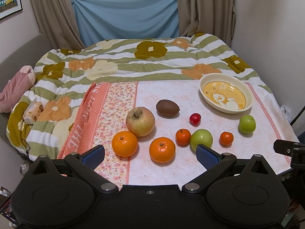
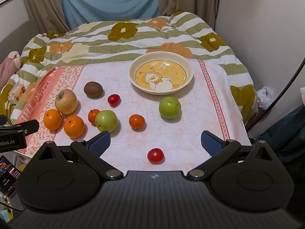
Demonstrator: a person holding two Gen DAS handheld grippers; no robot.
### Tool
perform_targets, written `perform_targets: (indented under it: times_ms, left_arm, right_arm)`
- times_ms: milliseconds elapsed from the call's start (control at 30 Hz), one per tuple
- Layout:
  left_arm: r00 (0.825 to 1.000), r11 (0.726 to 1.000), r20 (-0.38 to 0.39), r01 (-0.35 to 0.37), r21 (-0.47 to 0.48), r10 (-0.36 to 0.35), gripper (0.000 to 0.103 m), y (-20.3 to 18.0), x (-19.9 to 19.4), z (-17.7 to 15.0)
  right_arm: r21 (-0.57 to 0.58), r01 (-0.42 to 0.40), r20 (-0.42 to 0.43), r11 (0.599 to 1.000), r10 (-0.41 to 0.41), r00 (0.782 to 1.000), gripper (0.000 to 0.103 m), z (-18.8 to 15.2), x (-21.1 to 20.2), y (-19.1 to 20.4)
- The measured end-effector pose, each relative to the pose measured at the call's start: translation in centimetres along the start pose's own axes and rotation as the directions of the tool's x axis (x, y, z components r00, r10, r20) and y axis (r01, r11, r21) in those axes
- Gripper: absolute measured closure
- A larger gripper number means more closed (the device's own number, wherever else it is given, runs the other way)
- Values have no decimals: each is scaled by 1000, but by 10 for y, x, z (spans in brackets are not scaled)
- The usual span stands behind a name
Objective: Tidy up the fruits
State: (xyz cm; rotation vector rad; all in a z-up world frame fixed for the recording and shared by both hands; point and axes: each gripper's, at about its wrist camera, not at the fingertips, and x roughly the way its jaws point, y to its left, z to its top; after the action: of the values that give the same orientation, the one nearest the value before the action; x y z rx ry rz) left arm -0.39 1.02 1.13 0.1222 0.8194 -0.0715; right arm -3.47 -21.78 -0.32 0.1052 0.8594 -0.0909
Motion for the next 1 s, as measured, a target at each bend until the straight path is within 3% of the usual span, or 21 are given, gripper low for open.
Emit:
perform_targets:
  times_ms: [300,500,800,1000]
  left_arm:
    - [998,999,43,-44,14,43,0,0,-1,-5]
    - [998,996,32,-51,75,49,0,17,21,-16]
    - [1000,984,18,6,179,-9,0,60,56,-26]
    - [986,961,-50,167,222,-160,0,94,90,-24]
  right_arm:
    - [-66,-74,21,995,76,997,0,0,14,-10]
    - [-111,-52,34,992,56,998,0,-14,31,12]
    - [-66,-104,25,992,106,994,0,-28,56,75]
    - [-62,-126,13,990,127,992,0,-37,79,119]
